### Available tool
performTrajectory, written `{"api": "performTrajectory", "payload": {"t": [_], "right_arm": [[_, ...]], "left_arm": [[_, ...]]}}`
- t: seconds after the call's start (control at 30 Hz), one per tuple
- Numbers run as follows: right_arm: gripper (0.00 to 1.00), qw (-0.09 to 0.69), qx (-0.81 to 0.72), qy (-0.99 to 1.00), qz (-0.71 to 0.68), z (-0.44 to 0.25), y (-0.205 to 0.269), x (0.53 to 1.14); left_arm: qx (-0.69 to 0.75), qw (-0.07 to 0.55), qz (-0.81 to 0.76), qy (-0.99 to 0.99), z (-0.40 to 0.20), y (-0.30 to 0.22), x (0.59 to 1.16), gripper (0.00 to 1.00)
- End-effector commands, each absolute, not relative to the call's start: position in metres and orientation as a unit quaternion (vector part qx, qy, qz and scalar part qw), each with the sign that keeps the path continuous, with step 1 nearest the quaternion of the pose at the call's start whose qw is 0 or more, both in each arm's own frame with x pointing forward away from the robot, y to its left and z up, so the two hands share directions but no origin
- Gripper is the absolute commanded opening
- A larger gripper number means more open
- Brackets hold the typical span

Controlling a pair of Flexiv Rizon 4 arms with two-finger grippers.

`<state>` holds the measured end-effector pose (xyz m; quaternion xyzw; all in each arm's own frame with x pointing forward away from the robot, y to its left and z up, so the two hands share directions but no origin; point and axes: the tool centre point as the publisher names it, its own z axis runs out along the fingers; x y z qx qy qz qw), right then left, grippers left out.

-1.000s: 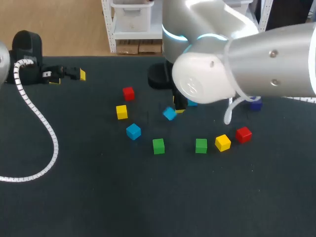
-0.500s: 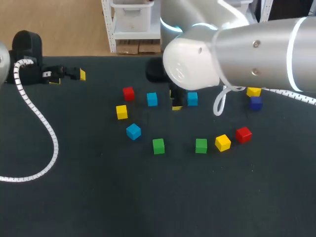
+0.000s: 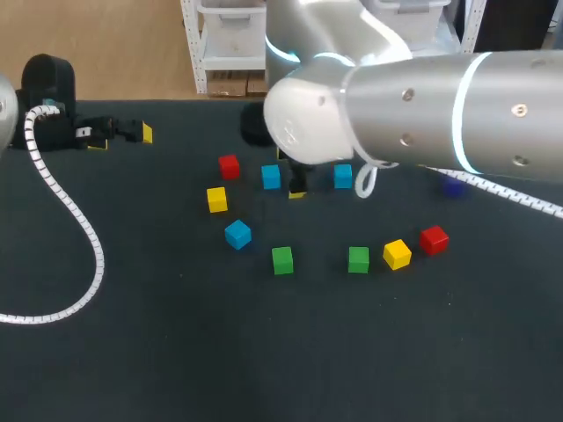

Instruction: Place the blue cubes, place green cubes on the blue cubes, place the yellow cubes on the green cubes, then place the red cubes on the yellow cubes, and place purple cube on the red cubes.

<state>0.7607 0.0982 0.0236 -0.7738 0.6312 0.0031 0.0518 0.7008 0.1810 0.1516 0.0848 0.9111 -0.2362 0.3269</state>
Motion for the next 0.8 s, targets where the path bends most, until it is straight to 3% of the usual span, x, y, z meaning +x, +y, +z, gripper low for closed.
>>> {"api": "performTrajectory", "payload": {"t": [0.03,0.8], "right_arm": [[1.0,0.02,-0.778,0.627,0.022,0.026,0.111,0.788],[1.0,-0.011,-0.779,0.626,0.036,0.008,0.135,0.809]], "left_arm": [[0.087,0.33,-0.241,0.908,0.15,0.184,0.7,1.0],[0.087,0.33,-0.241,0.908,0.15,0.184,0.7,1.0]]}}
